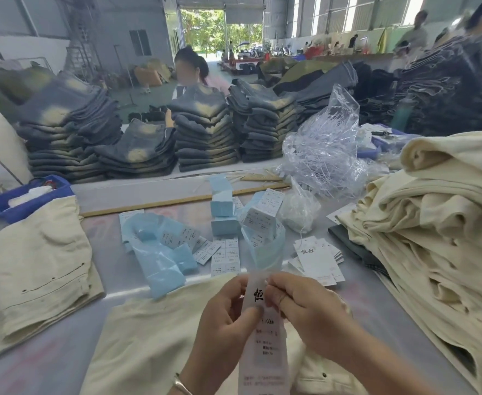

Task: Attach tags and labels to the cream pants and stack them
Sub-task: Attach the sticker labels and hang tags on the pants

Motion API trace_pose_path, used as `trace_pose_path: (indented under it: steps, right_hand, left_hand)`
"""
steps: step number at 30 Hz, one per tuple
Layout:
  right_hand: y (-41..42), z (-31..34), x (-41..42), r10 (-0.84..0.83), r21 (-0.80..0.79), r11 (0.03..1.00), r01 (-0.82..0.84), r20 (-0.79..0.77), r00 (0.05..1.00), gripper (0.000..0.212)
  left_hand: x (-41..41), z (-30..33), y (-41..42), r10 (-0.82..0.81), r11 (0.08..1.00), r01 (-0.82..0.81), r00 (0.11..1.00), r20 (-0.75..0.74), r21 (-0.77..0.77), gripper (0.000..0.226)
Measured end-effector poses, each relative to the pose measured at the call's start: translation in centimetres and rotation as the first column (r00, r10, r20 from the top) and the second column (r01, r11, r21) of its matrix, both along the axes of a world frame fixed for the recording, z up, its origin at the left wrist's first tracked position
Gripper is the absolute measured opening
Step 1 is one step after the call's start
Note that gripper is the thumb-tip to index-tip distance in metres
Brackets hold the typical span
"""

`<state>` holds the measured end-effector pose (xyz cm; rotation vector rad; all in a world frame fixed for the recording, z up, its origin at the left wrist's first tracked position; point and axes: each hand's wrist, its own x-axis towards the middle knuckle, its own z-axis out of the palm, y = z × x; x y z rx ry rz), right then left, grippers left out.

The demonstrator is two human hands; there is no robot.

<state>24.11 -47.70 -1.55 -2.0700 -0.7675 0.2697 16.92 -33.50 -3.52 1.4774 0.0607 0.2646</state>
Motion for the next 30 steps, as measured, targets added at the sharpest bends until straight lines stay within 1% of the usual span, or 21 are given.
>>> trace_pose_path:
  steps: [1,3,7,11,13,16,19,20,23,25,26,28,30]
  right_hand:
    - [0.0,0.2,0.0,-0.006,-0.027,1.000,0.007,0.029,1.000,0.022]
    - [0.0,0.7,-0.1,-0.022,-0.010,1.000,0.022,0.038,0.999,0.025]
    - [-0.2,1.1,-0.1,-0.075,0.103,0.991,0.081,-0.062,0.995,0.027]
    - [-0.1,0.8,0.2,-0.073,0.099,0.991,0.088,-0.145,0.987,0.026]
    - [0.0,0.8,0.3,-0.056,0.096,0.993,0.076,-0.192,0.980,0.026]
    - [-0.2,1.2,0.5,0.016,0.142,0.989,0.029,-0.305,0.952,0.031]
    - [-0.3,1.9,0.7,0.051,0.180,0.983,0.027,-0.412,0.910,0.024]
    - [-0.3,2.1,0.7,0.051,0.187,0.982,0.035,-0.439,0.897,0.025]
    - [-0.3,2.0,1.0,0.057,0.218,0.974,0.065,-0.512,0.857,0.039]
    - [-0.2,1.9,1.1,0.070,0.237,0.969,0.070,-0.536,0.841,0.039]
    - [-0.1,1.8,1.0,0.084,0.251,0.966,0.066,-0.542,0.836,0.036]
    - [0.1,1.8,1.0,0.111,0.277,0.959,0.056,-0.553,0.825,0.026]
    - [0.0,1.8,1.2,0.146,0.286,0.957,0.037,-0.591,0.794,0.022]
  left_hand:
    - [0.0,0.1,-0.1,0.004,1.000,-0.004,1.000,0.013,0.010,0.031]
    - [-0.1,0.3,-0.2,0.008,0.999,-0.009,0.999,0.034,0.038,0.030]
    - [-0.2,0.5,-0.2,0.029,0.997,-0.032,0.998,0.049,0.072,0.029]
    - [-0.1,0.2,-0.2,-0.006,0.999,0.005,1.000,0.026,0.048,0.028]
    - [-0.1,0.2,-0.2,-0.044,0.999,0.044,0.999,0.025,0.012,0.029]
    - [0.0,0.2,-0.2,-0.069,0.994,0.070,0.998,0.013,-0.085,0.039]
    - [0.3,-0.2,-0.4,-0.067,0.985,0.066,0.998,-0.004,-0.158,0.048]
    - [0.5,-0.3,-0.5,-0.053,0.981,0.049,0.998,-0.016,-0.186,0.046]
    - [0.7,-0.4,-0.6,-0.044,0.960,0.026,0.997,-0.058,-0.279,0.032]
    - [0.8,-0.4,-0.8,-0.045,0.955,0.027,0.998,-0.052,-0.294,0.023]
    - [0.9,-0.4,-0.9,-0.036,0.959,0.022,0.998,-0.044,-0.283,0.023]
    - [1.1,-0.4,-0.8,-0.025,0.967,0.014,0.999,-0.040,-0.256,0.032]
    - [1.3,-0.4,-0.5,-0.048,0.965,0.033,0.997,-0.052,-0.261,0.033]
